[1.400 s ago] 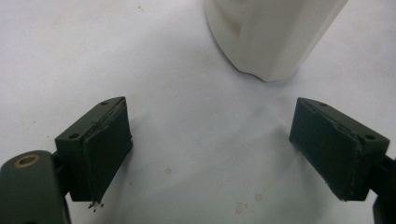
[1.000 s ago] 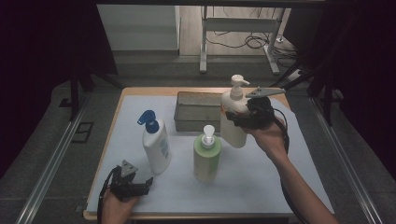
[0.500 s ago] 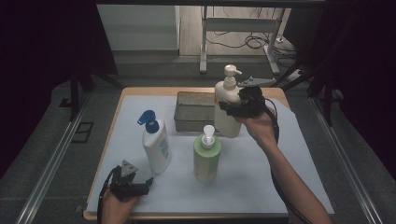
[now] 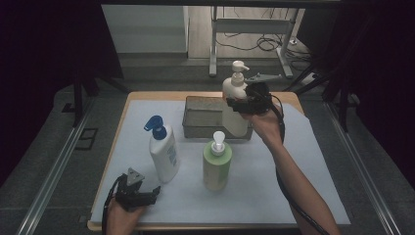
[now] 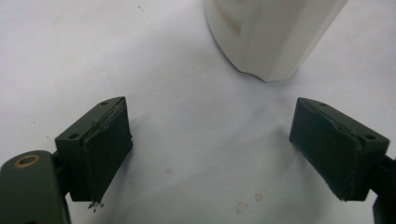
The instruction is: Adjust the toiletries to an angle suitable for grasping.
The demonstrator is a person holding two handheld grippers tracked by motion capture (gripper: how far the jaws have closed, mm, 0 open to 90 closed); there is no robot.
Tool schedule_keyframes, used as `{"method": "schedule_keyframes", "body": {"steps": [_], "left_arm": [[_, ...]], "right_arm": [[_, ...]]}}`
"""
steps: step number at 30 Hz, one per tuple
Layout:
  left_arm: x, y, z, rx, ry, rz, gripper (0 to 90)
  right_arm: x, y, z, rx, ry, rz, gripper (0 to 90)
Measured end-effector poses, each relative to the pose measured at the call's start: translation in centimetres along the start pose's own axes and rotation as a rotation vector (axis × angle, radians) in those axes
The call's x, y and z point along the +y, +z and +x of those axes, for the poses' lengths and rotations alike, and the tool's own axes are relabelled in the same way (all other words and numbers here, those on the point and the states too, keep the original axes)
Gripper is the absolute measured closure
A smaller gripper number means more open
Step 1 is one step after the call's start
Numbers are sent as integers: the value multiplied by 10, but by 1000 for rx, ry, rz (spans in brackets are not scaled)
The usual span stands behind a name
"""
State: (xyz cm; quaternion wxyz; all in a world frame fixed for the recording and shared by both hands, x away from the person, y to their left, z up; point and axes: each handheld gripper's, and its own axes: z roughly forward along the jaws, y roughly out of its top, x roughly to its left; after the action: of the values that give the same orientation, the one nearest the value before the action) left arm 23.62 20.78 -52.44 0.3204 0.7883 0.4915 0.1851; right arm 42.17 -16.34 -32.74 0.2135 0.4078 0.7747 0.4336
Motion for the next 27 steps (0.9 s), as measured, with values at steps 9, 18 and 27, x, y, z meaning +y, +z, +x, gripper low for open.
{"method": "schedule_keyframes", "body": {"steps": [9,18,27], "left_arm": [[0,0,0,0,0,0,126],[0,0,0,-2,3,3,126],[0,0,0,-3,1,4,126]], "right_arm": [[4,23,-2,-9,-3,-7,371],[11,44,-4,-8,-4,-23,371],[14,63,-3,-11,-15,-28,371]]}}
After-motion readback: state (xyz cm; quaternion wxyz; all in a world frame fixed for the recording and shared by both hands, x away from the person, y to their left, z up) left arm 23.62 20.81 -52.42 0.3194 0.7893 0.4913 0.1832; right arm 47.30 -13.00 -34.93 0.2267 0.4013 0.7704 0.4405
